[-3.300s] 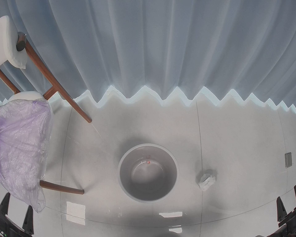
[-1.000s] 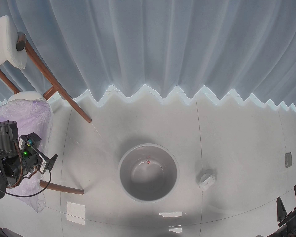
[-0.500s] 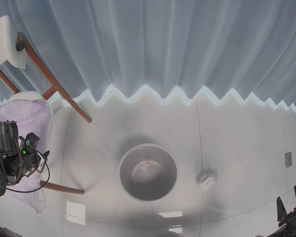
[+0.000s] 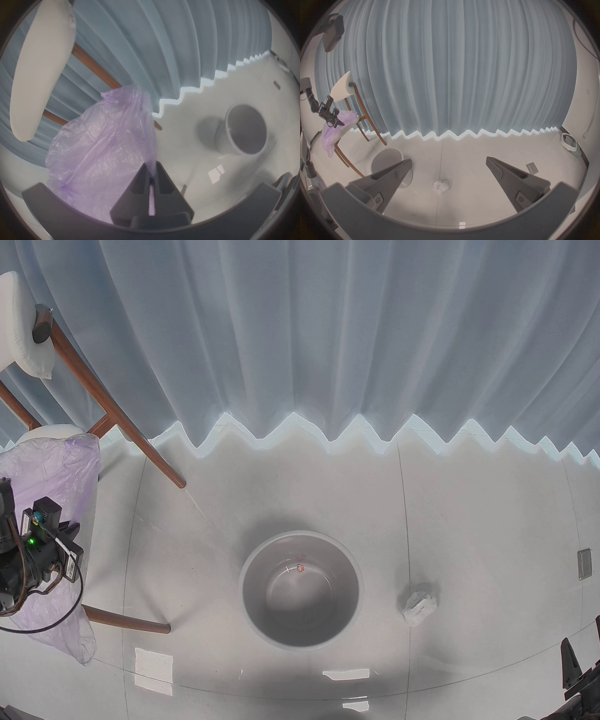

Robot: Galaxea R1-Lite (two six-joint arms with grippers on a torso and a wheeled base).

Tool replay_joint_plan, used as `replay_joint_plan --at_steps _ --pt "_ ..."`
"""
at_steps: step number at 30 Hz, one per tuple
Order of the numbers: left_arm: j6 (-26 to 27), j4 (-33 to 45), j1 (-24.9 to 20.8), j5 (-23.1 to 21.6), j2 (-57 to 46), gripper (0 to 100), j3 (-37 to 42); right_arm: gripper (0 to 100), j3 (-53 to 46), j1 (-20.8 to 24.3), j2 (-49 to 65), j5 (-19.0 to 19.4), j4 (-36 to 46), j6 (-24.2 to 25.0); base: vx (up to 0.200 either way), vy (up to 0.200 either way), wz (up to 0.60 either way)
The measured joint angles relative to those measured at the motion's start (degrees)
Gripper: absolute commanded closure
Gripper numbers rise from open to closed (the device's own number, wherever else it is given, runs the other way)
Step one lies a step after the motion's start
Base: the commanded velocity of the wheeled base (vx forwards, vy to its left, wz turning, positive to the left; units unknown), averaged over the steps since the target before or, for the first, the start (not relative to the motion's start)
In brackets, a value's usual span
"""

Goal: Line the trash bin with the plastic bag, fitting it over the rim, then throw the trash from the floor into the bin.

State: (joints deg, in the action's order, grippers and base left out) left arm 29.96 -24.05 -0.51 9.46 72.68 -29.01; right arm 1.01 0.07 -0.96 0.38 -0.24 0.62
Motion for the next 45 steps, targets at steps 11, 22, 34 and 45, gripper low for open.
replay_joint_plan --at_steps 11,22,34,45 --pt "-18.1 -0.1 -1.3 -23.2 -8.5 100 -0.1 0 0.0 0.0 0.0 0.0 0.0 0.0 0.0 0.0 0.0" --pt "-33.8 -1.0 -17.9 -31.1 -10.9 100 -5.5 0 0.0 0.0 0.0 0.0 0.0 0.1 0.0 0.0 0.0" --pt "-37.7 -1.2 -32.1 -44.7 -7.1 100 -9.3 0 0.0 0.0 0.0 -0.1 -0.2 0.2 0.0 0.0 0.0" --pt "-40.0 -1.2 -38.1 -44.3 2.0 100 -13.9 0 0.0 0.0 0.0 0.0 -0.2 0.3 0.0 0.0 0.0"
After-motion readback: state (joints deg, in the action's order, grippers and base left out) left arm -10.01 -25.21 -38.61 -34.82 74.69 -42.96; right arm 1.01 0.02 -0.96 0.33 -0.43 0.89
